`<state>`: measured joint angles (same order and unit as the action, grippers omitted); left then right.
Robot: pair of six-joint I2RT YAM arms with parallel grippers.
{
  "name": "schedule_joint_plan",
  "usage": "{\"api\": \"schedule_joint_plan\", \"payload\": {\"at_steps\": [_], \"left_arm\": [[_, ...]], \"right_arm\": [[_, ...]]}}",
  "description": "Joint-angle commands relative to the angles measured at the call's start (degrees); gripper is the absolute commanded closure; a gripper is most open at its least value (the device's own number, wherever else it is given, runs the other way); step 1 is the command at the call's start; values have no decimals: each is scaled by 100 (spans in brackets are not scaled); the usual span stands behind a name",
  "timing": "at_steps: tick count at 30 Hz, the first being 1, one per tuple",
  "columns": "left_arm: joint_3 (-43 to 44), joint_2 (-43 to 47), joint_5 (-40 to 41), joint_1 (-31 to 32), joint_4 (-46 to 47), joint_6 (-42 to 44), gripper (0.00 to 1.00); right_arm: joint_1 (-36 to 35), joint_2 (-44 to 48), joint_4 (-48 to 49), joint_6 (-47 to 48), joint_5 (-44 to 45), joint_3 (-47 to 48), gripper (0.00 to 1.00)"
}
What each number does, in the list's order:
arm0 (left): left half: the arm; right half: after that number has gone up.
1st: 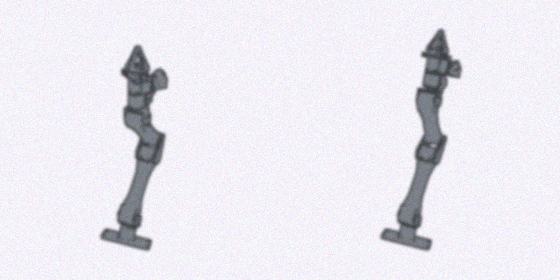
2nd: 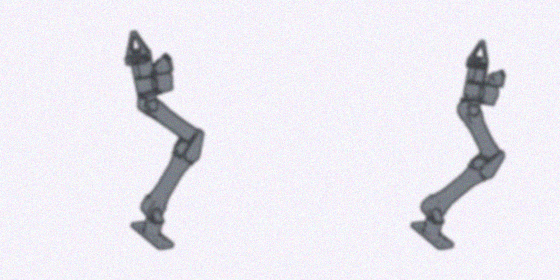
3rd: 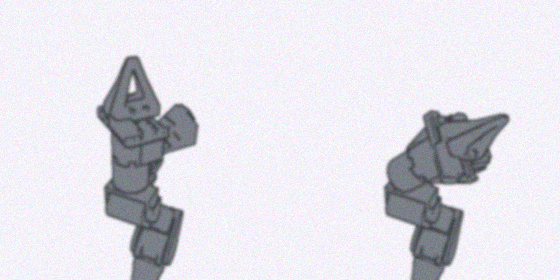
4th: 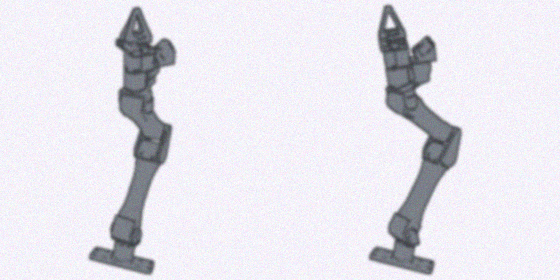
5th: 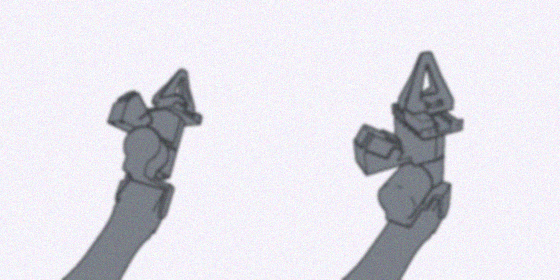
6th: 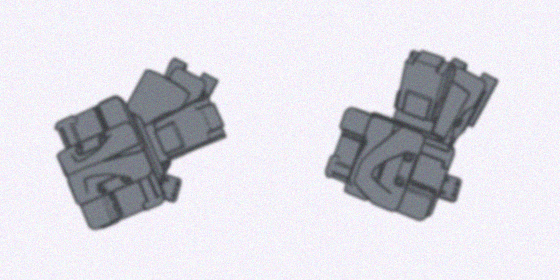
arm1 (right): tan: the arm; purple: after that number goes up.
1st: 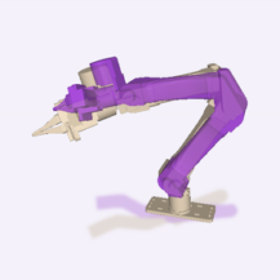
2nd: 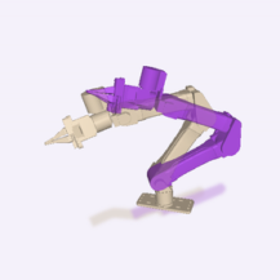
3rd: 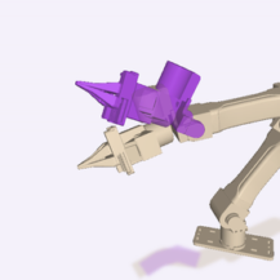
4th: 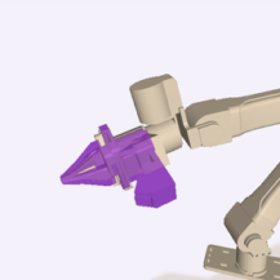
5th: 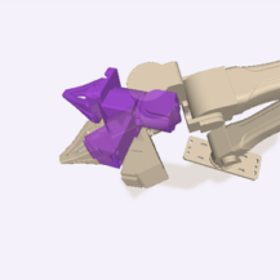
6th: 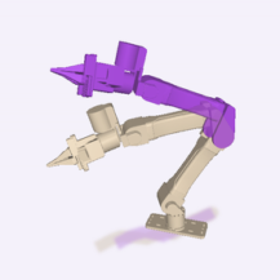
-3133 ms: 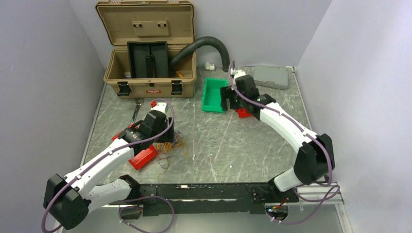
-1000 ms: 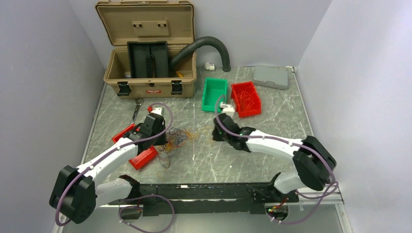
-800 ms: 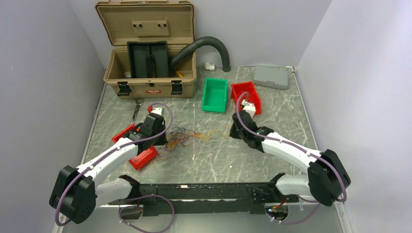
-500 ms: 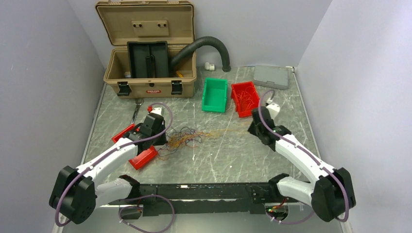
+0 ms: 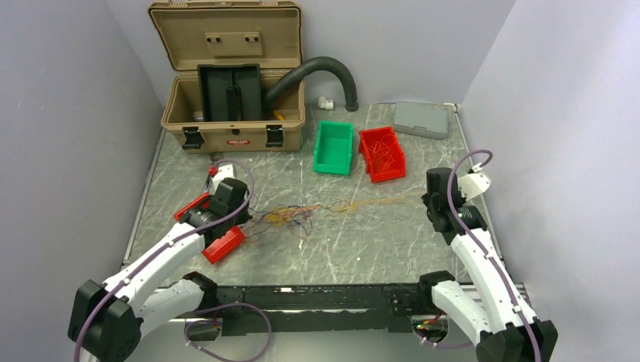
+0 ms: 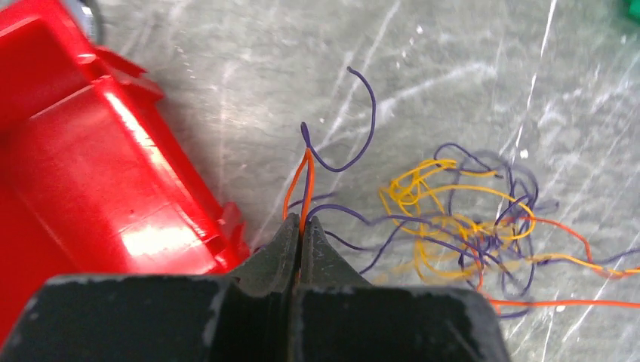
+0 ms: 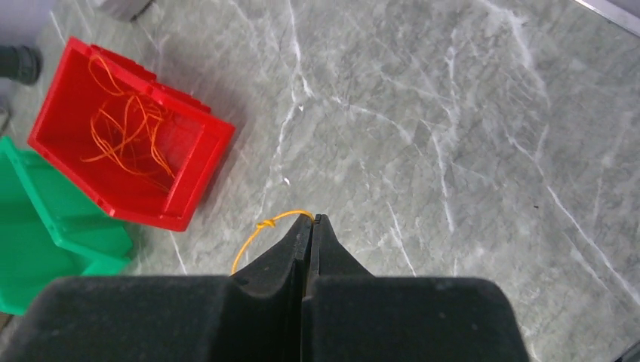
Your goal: Untangle the cables
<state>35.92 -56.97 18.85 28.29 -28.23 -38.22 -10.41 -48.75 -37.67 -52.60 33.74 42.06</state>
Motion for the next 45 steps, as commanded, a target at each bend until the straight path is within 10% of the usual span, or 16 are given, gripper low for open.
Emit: {"api": "schedule_joint_plan", "payload": {"at_steps": [1,12,19,30,32,45], "left_arm": [[231,380,950,-46,-416,-478,100],[419,262,-234,56,334,735,100],[361,244,-587,779,1086,1095,82],[287,-265,-1806,1297,2414,1682,27],[245,-266,-1979,1321,2652,1634,2],[-131,-171,-3051,1480,4243,2419,1]], "right_arm": [[75,341,-299,-472,508,115,100],[72,573,690,1108,-882,-90,100],[68,667,1181,1856,-2459,-45,100],[73,600,902,2472,-4630,1339,100],[61,551,797,2505,-4842,1589,100],[71,488,545,2562,-5279,2216,100]]}}
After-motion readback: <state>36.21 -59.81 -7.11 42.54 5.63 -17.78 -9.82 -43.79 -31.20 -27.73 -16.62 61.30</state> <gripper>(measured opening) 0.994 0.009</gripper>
